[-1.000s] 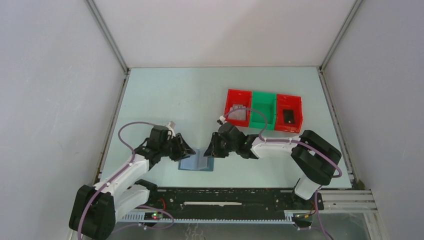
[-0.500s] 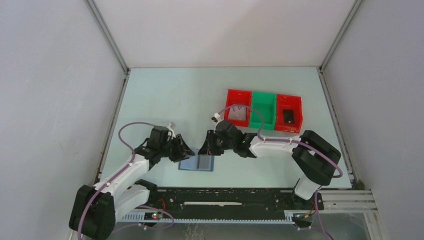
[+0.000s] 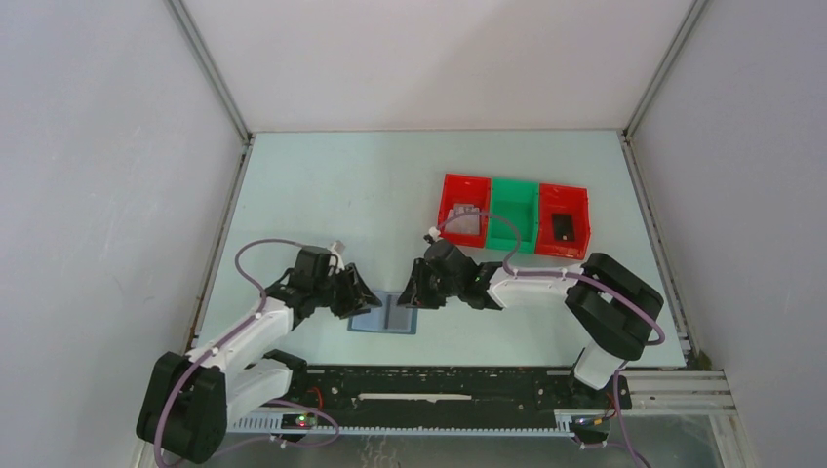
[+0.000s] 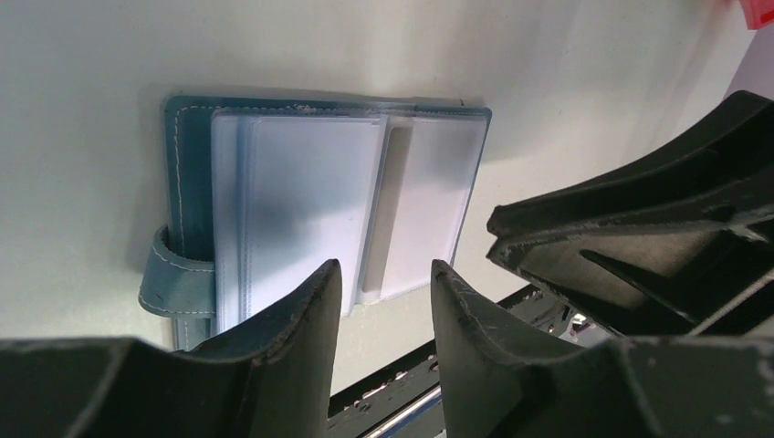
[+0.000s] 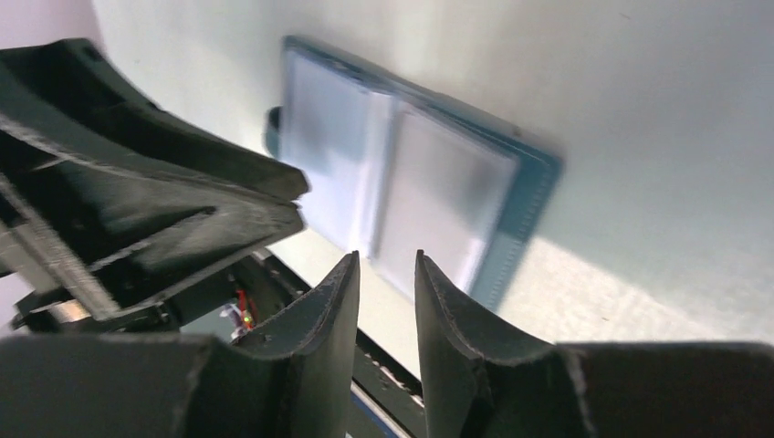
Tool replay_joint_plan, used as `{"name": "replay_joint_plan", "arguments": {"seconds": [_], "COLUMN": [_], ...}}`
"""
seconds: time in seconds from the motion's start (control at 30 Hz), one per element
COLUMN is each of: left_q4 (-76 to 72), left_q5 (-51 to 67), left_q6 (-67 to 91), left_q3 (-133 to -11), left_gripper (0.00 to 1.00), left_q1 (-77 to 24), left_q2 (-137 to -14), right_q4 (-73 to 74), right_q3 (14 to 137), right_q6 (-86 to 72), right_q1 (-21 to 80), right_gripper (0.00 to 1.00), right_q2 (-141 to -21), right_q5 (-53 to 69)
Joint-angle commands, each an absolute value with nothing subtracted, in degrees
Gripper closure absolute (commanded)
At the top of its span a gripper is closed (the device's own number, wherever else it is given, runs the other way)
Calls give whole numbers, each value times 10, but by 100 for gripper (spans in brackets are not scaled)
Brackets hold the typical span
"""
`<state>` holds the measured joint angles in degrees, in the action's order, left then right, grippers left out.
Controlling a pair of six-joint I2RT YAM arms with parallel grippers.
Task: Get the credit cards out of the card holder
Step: Remove the credit card from the card holder.
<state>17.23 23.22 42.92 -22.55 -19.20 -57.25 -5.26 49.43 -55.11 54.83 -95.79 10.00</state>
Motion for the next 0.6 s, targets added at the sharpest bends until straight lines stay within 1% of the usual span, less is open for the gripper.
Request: {"name": "replay_joint_plan", "arguments": {"seconds": [0.0,0.4,0.57], "left_q4": [145,135,135], "left_q5": [250,246,247], "left_q6": [423,427,427], "left_q3": [-250,-258,-258], "left_gripper": [54,54,54], "left_q1": [-199,-207,-207], "left_q2": [-584,-604,-606], "right_q4": [-35,-53,-46], "right_q3": [474,474,474], "right_q6": [-579,-590,-588], "right_q1": [545,539,539], "right_gripper": [62,61,60], "right_q2": [-944,-979,-978], "right_q5": [73,89,78]}}
